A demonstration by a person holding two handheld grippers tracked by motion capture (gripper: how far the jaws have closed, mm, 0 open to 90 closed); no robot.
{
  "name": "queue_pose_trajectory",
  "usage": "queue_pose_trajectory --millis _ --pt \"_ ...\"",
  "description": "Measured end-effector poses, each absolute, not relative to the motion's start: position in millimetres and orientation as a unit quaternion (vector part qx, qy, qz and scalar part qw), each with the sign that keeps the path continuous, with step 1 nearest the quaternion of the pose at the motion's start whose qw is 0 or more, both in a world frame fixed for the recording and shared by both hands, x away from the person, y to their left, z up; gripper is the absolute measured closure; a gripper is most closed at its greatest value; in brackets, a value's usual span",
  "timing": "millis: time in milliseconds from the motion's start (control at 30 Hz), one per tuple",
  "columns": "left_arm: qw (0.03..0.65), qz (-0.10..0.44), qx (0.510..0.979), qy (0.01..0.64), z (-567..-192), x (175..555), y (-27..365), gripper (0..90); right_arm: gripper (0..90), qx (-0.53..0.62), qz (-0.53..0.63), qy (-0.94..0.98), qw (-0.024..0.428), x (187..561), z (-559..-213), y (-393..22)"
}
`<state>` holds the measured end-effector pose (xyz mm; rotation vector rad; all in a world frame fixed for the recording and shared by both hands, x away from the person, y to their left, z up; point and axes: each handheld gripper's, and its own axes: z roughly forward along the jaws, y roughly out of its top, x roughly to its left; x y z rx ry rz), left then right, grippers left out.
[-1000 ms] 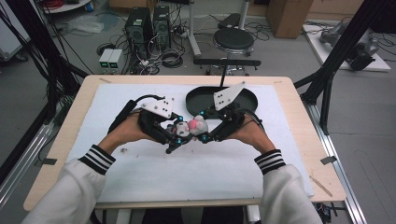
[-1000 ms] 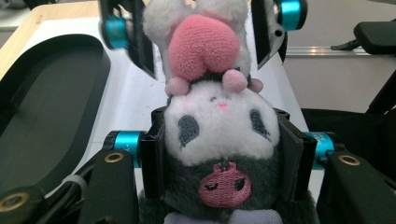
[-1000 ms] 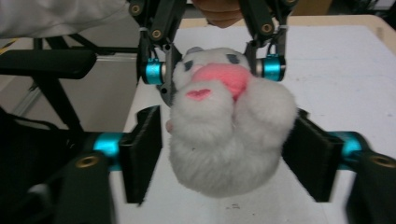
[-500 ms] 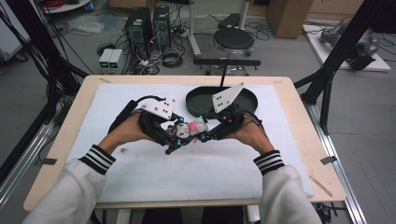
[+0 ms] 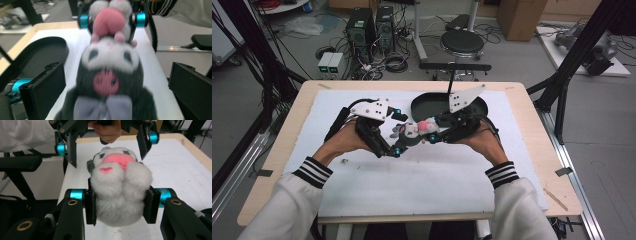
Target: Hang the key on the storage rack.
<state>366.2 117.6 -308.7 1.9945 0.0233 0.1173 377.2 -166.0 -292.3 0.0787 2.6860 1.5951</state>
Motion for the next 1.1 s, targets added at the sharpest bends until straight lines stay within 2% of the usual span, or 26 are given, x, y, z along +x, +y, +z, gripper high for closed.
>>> queue_pose_trajectory --millis 300,500,800,1100 --pt "0.548 0.109 0.827 0.066 -311 360 156 1.7 56.2 0.078 0.523 0.848 0.039 376 -286 -190" --pt "0.571 0.150 0.796 0.128 -316 346 195 1.7 56.2 0.131 0.537 0.831 0.056 378 -287 -211" --pt "0.582 0.184 0.770 0.184 -333 324 238 1.7 56.1 0.182 0.549 0.812 0.080 380 -283 -234" --pt "0.596 0.216 0.736 0.238 -362 304 260 1.7 56.0 0.232 0.551 0.794 0.112 384 -282 -253"
